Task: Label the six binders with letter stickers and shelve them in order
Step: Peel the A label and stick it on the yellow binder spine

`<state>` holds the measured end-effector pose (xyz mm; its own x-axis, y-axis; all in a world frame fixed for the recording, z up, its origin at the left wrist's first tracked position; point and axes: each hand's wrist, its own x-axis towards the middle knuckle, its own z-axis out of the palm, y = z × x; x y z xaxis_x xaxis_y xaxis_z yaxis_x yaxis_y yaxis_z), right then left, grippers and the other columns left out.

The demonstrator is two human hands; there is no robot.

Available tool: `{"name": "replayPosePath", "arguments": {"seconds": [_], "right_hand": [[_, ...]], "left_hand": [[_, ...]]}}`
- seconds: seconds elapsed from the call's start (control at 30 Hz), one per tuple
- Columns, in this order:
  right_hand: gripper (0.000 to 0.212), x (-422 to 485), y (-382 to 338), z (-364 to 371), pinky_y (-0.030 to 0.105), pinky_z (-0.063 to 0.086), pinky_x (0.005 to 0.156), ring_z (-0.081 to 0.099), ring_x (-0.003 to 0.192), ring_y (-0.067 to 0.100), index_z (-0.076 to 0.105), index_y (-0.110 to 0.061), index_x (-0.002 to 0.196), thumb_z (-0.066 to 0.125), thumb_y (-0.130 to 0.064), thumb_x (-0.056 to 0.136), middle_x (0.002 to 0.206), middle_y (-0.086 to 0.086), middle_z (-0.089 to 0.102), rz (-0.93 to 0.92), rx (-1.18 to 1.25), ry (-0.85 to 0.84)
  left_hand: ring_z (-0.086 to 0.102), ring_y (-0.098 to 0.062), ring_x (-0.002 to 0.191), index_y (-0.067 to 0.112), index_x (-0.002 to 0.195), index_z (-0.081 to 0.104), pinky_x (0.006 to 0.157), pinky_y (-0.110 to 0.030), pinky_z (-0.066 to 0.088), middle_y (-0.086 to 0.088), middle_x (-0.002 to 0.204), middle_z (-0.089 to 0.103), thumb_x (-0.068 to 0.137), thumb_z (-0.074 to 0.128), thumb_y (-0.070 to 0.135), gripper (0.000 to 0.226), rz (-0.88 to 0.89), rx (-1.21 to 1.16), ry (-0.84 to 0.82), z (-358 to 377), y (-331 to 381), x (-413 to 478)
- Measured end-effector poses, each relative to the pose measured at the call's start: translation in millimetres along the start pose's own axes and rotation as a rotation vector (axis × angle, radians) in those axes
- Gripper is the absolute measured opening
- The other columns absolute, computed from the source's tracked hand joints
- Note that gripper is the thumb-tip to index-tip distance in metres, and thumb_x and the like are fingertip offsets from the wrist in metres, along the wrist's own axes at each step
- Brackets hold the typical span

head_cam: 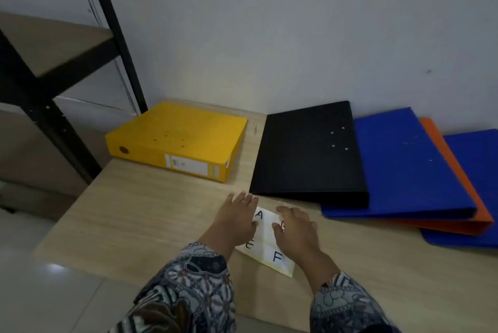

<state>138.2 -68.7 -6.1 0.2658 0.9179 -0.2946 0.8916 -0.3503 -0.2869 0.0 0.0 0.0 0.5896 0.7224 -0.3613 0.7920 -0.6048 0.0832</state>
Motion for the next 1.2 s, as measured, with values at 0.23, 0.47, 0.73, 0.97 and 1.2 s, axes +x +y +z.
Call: {"name": "replayPosePath", "arguments": {"seconds": [0.23,0.47,0.73,0.97,1.2], "right_hand": [[0.043,9,5,22,0.038,0.030,0.095,0.038,0.121,0.021,0.039,-0.031,0.137,0.036,-0.044,0.096,0.134,-0.002,0.044,0.072,-0.099,0.048],[0.040,14,1,35,0.037,0.031,0.087,0.046,0.110,0.020,0.054,-0.034,0.126,0.042,-0.050,0.091,0.120,-0.003,0.053,0.128,-0.099,0.174],[0.035,21,0,31,0.036,0.027,0.092,0.040,0.115,0.018,0.059,-0.037,0.118,0.046,-0.051,0.088,0.127,-0.006,0.046,0.183,-0.093,0.232],[0.029,29,-6,31,0.035,0.028,0.088,0.039,0.111,0.019,0.062,-0.036,0.113,0.051,-0.044,0.088,0.116,-0.004,0.047,0.240,-0.035,0.232],[0.029,33,-6,40,0.032,0.033,0.093,0.044,0.113,0.018,0.057,-0.033,0.117,0.051,-0.039,0.090,0.121,-0.003,0.050,0.300,0.119,0.229]], "left_hand": [[0.000,-0.021,0.148,0.011,0.152,0.005,0.119,-0.041,-0.003,-0.006,0.161,0.006,0.100,0.034,0.034,0.064,0.070,-0.006,-0.033,22,-1,18],[0.007,-0.022,0.147,0.015,0.151,0.013,0.119,-0.046,-0.004,-0.003,0.156,0.019,0.088,0.054,0.051,0.084,0.076,0.016,0.011,24,-10,24],[0.009,-0.021,0.146,0.018,0.147,0.027,0.117,-0.050,-0.006,0.000,0.152,0.027,0.083,0.057,0.058,0.081,0.060,-0.018,0.037,25,-13,25],[0.007,-0.020,0.146,0.020,0.145,0.029,0.116,-0.053,-0.006,0.002,0.151,0.028,0.081,0.056,0.062,0.082,0.021,-0.024,0.052,22,-9,23],[0.007,-0.020,0.146,0.019,0.145,0.030,0.114,-0.054,-0.004,0.001,0.151,0.029,0.080,0.055,0.065,0.084,0.009,-0.013,0.062,23,-9,24]]}}
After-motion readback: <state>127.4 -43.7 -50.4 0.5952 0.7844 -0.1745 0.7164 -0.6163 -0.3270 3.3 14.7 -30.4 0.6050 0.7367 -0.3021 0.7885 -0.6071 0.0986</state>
